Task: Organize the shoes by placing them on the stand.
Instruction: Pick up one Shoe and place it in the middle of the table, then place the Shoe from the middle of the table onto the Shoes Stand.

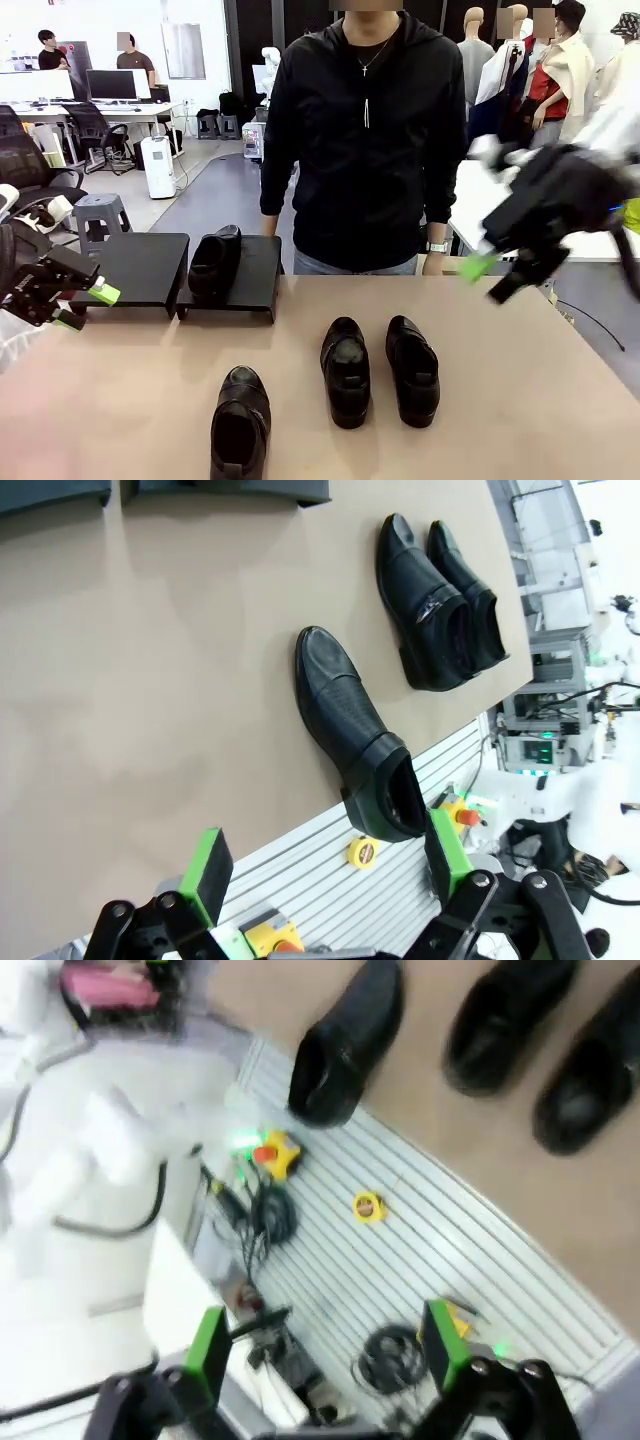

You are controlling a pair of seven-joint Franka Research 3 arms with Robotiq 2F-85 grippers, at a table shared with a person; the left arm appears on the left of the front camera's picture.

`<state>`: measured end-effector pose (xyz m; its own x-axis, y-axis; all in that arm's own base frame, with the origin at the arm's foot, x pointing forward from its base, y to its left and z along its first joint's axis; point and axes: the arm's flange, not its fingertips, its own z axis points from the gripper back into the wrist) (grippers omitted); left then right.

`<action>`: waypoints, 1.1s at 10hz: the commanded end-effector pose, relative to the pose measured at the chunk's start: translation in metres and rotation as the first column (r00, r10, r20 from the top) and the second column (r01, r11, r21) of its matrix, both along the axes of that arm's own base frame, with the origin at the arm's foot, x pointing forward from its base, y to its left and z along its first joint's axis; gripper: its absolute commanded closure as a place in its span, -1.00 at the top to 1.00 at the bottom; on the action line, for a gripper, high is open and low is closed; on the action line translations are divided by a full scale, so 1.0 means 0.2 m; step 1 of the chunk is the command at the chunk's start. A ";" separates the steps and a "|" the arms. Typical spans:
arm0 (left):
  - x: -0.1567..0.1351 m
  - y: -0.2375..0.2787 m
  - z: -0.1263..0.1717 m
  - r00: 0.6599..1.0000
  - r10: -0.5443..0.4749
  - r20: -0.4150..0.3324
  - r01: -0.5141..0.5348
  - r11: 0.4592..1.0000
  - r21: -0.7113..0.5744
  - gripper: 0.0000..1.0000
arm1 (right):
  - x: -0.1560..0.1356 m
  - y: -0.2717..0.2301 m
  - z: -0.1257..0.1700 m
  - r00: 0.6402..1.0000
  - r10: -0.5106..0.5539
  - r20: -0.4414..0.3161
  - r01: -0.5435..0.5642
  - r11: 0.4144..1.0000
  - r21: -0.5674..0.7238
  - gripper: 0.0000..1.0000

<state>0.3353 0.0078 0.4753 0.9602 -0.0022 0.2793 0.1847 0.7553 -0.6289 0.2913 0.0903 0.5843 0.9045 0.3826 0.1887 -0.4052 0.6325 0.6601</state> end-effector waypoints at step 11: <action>0.00 0.02 0.00 1.000 -0.021 0.013 0.021 1.000 -0.001 1.00 | 0.10 -0.53 -0.06 0.966 -0.238 0.104 0.222 0.964 0.145 1.00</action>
<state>0.3352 0.0078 0.4753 0.9602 -0.0030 0.2793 0.1853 0.7551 -0.6289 0.3108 -0.0143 0.5684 0.9261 0.1394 0.3507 -0.3574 0.6219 0.6967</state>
